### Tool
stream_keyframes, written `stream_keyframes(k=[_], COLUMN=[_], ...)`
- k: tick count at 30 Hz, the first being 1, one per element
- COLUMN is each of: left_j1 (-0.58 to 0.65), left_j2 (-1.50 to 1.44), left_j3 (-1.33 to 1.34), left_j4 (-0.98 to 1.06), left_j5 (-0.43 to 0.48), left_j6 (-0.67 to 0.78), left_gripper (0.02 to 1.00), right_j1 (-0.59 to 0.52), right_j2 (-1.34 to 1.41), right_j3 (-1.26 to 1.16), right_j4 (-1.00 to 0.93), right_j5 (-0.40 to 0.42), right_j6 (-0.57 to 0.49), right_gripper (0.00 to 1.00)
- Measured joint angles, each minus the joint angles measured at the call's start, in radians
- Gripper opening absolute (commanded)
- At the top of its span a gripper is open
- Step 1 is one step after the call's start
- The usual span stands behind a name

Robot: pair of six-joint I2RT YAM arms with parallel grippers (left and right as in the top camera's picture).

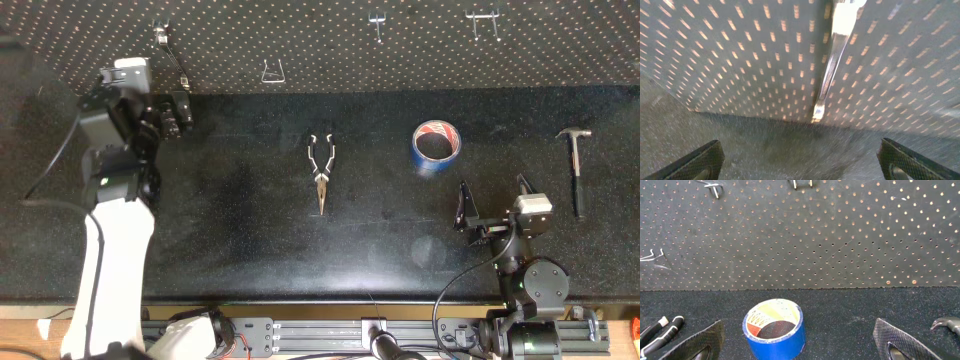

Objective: Place Tools Onto Pegboard

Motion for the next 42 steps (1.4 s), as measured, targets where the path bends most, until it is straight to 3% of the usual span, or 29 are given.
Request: stream_keyframes(k=[11,15,18,23,29,42], left_j1=[-0.024,-0.163,-0.347,-0.486,-0.585,-0.734], left_j2=[-0.212,-0.213,-0.212,-0.187,-0.001,0.516], left_j3=[0.015,0.019,0.018,0.019,0.102,0.563], left_j4=[-0.281,-0.502,-0.621,-0.715,-0.805,-0.867], left_j5=[0.138,0.030,-0.048,-0.090,-0.097,-0.103], left_j6=[-0.132,-0.266,-0.347,-0.508,-0.576,-0.594], left_gripper=[0.998,0.998,0.998,0.998,0.998,0.996], right_j1=[0.000,0.000,0.000,0.000,0.000,0.000], right_j2=[0.000,0.000,0.000,0.000,0.000,0.000], right_j3=[0.000,0.000,0.000,0.000,0.000,0.000], right_j4=[0.000,0.000,0.000,0.000,0.000,0.000], right_j5=[0.000,0.000,0.000,0.000,0.000,0.000], right_j6=[0.000,0.000,0.000,0.000,0.000,0.000], right_gripper=[0.976,0.976,0.976,0.976,0.976,0.976])
